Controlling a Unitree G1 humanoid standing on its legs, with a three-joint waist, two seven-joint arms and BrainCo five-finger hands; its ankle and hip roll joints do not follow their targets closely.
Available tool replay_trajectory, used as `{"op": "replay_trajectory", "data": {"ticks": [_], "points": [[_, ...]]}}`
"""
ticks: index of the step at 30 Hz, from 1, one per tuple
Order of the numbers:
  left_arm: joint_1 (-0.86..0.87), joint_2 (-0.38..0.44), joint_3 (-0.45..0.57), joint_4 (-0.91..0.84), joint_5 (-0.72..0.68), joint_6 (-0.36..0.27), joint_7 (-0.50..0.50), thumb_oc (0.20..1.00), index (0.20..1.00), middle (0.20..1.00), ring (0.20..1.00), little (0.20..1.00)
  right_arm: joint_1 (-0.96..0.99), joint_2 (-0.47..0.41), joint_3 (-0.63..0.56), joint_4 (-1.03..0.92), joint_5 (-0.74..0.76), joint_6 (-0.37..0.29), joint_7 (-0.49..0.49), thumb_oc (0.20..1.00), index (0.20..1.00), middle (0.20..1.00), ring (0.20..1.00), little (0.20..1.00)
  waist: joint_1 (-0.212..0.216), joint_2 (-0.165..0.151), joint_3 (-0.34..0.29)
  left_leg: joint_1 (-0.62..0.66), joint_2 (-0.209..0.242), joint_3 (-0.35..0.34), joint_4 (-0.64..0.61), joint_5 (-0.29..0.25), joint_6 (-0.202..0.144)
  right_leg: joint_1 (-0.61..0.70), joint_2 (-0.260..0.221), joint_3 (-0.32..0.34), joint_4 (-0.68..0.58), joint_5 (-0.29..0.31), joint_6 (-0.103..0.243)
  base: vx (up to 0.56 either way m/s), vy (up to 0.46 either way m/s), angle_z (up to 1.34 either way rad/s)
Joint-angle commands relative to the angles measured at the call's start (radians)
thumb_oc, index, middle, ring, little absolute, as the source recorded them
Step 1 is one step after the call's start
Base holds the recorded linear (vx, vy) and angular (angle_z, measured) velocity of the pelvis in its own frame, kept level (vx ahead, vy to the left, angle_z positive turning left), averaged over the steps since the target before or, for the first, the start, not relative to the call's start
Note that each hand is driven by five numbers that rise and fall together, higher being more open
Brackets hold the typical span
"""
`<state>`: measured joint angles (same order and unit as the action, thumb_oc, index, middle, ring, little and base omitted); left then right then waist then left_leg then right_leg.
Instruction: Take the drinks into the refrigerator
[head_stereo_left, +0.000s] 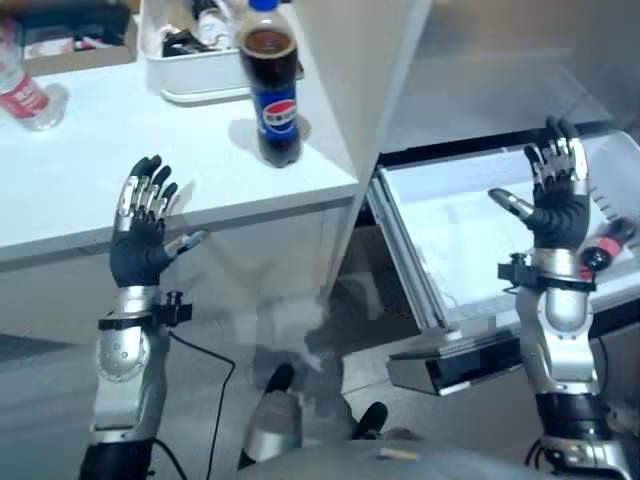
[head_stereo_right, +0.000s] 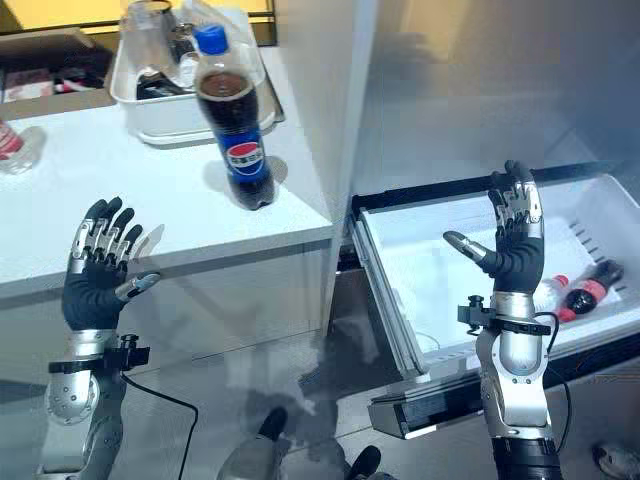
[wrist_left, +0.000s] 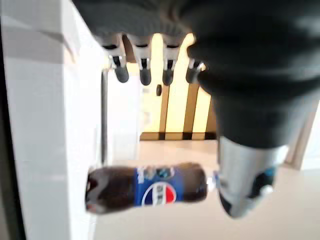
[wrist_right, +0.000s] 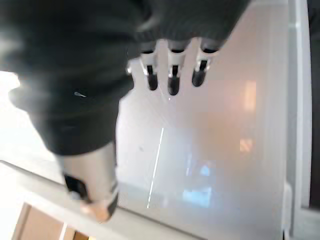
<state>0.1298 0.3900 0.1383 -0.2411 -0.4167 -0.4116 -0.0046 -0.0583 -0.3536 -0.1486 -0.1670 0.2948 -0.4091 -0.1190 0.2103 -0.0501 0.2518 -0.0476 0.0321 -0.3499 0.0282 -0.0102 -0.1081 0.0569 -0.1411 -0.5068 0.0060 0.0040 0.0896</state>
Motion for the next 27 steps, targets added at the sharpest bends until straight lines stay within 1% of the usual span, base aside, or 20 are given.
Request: {"op": "replay_trajectory", "data": {"ticks": [1,2,5,6,8,9,18,19,24,25,27], "points": [[-0.032,0.015,0.009,0.015,0.004,-0.056,0.012,1.0,1.0,1.0,1.0,1.0,-0.023,-0.039,-0.037,-0.045,-0.009,-0.059,-0.015,1.0,1.0,1.0,1.0,1.0,-0.01,0.021,-0.053,0.025,-0.003,0.052,-0.116,0.055,0.048,-0.012,-0.016,0.026,0.212,-0.107,-0.008,-0.03,-0.459,2.22],[-0.036,0.017,0.008,0.017,0.013,-0.056,0.021,1.0,1.0,1.0,1.0,1.0,-0.026,-0.04,-0.033,-0.042,-0.009,-0.059,-0.017,1.0,1.0,1.0,1.0,1.0,-0.009,0.019,-0.053,0.03,-0.002,0.055,-0.116,0.046,0.045,-0.01,-0.017,0.029,0.216,-0.117,-0.008,0.01,-0.001,0.09],[-0.041,0.019,0.009,0.007,0.014,-0.056,0.019,1.0,1.0,1.0,1.0,1.0,-0.026,-0.04,-0.029,-0.042,-0.008,-0.056,-0.014,1.0,1.0,1.0,1.0,1.0,-0.012,0.02,-0.052,0.033,0.001,0.061,-0.116,0.044,0.046,-0.013,-0.019,0.035,0.216,-0.112,-0.007,0.01,-0.003,0.02],[-0.043,0.017,0.007,0.004,0.011,-0.057,0.017,1.0,1.0,1.0,1.0,1.0,-0.025,-0.039,-0.029,-0.042,-0.008,-0.056,-0.014,1.0,1.0,1.0,1.0,1.0,-0.016,0.021,-0.052,0.03,0.0,0.062,-0.116,0.051,0.048,-0.016,-0.02,0.035,0.213,-0.102,-0.006,0.0,0.0,0.0],[-0.046,0.017,0.009,0.008,0.018,-0.056,0.023,1.0,1.0,1.0,1.0,1.0,-0.026,-0.037,-0.027,-0.039,-0.009,-0.054,-0.013,1.0,1.0,1.0,1.0,1.0,-0.017,0.02,-0.052,0.037,0.003,0.073,-0.116,0.041,0.048,-0.017,-0.021,0.042,0.217,-0.109,-0.005,0.02,0.017,-0.06],[-0.051,0.017,0.007,0.012,0.024,-0.056,0.03,1.0,1.0,1.0,1.0,1.0,-0.029,-0.036,-0.026,-0.035,-0.005,-0.053,-0.011,1.0,1.0,1.0,1.0,1.0,-0.024,0.021,-0.052,0.034,0.001,0.078,-0.116,0.048,0.05,-0.022,-0.021,0.044,0.21,-0.095,-0.004,0.0,0.034,-0.09],[-0.053,0.026,0.015,0.003,0.036,-0.06,0.037,1.0,1.0,1.0,1.0,1.0,-0.037,-0.033,-0.011,-0.033,0.003,-0.052,-0.001,1.0,1.0,1.0,1.0,1.0,-0.037,0.021,-0.052,0.047,0.004,0.121,-0.116,0.034,0.057,-0.037,-0.023,0.084,0.194,-0.075,0.003,0.01,0.024,-0.16],[-0.056,0.03,0.016,0.009,0.038,-0.057,0.041,1.0,1.0,1.0,1.0,1.0,-0.039,-0.034,-0.007,-0.031,0.002,-0.049,0.0,1.0,1.0,1.0,1.0,1.0,-0.038,0.021,-0.052,0.052,0.006,0.134,-0.116,0.03,0.06,-0.04,-0.022,0.097,0.192,-0.071,0.006,0.02,0.033,-0.25],[-0.066,0.04,0.022,0.053,0.053,-0.045,0.057,1.0,1.0,1.0,1.0,1.0,-0.042,-0.031,0.001,-0.025,0.002,-0.042,0.006,1.0,1.0,1.0,1.0,1.0,-0.048,0.024,-0.053,0.064,0.008,0.156,-0.116,0.023,0.062,-0.043,-0.022,0.118,0.188,-0.066,0.007,0.0,0.026,-0.18],[-0.077,0.051,0.025,0.096,0.061,-0.036,0.067,1.0,1.0,1.0,1.0,1.0,-0.049,-0.031,0.008,-0.023,0.003,-0.036,0.013,1.0,1.0,1.0,1.0,1.0,-0.055,0.025,-0.055,0.071,0.009,0.167,-0.116,0.018,0.064,-0.047,-0.021,0.132,0.188,-0.062,0.007,0.01,0.028,-0.2],[-0.084,0.064,0.032,0.118,0.08,-0.034,0.075,1.0,1.0,1.0,1.0,1.0,-0.054,-0.032,0.011,-0.021,0.004,-0.034,0.017,1.0,1.0,1.0,1.0,1.0,-0.056,0.026,-0.055,0.077,0.01,0.174,-0.116,0.016,0.065,-0.049,-0.02,0.141,0.188,-0.06,0.008,0.01,0.028,-0.23]]}}
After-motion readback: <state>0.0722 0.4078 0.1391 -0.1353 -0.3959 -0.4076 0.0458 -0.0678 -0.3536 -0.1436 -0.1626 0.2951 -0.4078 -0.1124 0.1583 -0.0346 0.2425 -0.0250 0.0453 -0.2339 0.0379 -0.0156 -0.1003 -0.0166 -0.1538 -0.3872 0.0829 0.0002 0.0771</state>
